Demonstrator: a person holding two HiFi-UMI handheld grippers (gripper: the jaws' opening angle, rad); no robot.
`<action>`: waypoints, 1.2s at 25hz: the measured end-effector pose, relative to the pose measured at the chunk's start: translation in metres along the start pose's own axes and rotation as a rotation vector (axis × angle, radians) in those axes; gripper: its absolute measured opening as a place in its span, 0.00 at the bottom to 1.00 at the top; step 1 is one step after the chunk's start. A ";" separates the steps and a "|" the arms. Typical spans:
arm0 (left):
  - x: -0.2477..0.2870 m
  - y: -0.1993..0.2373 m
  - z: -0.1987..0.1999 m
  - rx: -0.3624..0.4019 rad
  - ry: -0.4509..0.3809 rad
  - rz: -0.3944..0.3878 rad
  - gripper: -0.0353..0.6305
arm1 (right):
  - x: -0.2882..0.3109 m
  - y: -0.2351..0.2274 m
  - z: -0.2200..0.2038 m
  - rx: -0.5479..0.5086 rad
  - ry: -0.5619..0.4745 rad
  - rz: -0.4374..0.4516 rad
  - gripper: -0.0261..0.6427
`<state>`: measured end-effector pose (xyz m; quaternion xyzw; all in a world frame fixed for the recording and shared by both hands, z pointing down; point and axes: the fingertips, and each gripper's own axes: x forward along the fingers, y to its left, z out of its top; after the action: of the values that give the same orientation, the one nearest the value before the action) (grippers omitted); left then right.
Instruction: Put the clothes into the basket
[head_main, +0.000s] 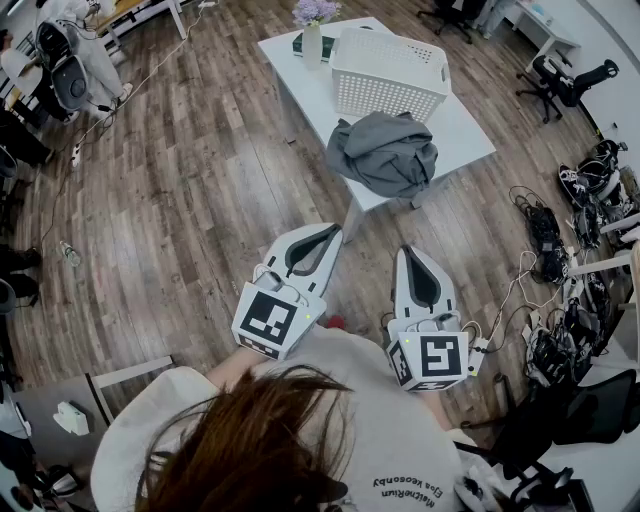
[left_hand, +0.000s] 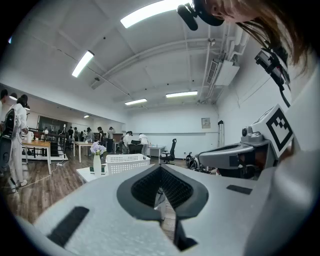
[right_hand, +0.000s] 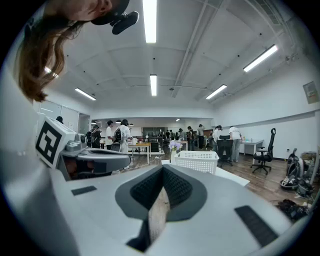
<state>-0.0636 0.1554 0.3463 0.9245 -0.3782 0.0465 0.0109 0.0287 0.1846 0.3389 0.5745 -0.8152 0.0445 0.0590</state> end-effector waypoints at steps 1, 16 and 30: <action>0.000 0.000 -0.001 -0.002 0.000 -0.002 0.05 | 0.000 0.000 -0.001 0.004 0.000 -0.003 0.06; 0.001 0.008 -0.006 -0.017 0.007 -0.043 0.05 | 0.010 0.012 0.000 -0.003 0.003 0.002 0.06; 0.010 0.022 -0.019 -0.028 0.017 -0.116 0.05 | 0.031 0.026 -0.006 0.048 -0.016 -0.002 0.06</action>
<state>-0.0735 0.1334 0.3658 0.9443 -0.3243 0.0483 0.0299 -0.0062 0.1650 0.3494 0.5770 -0.8137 0.0594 0.0385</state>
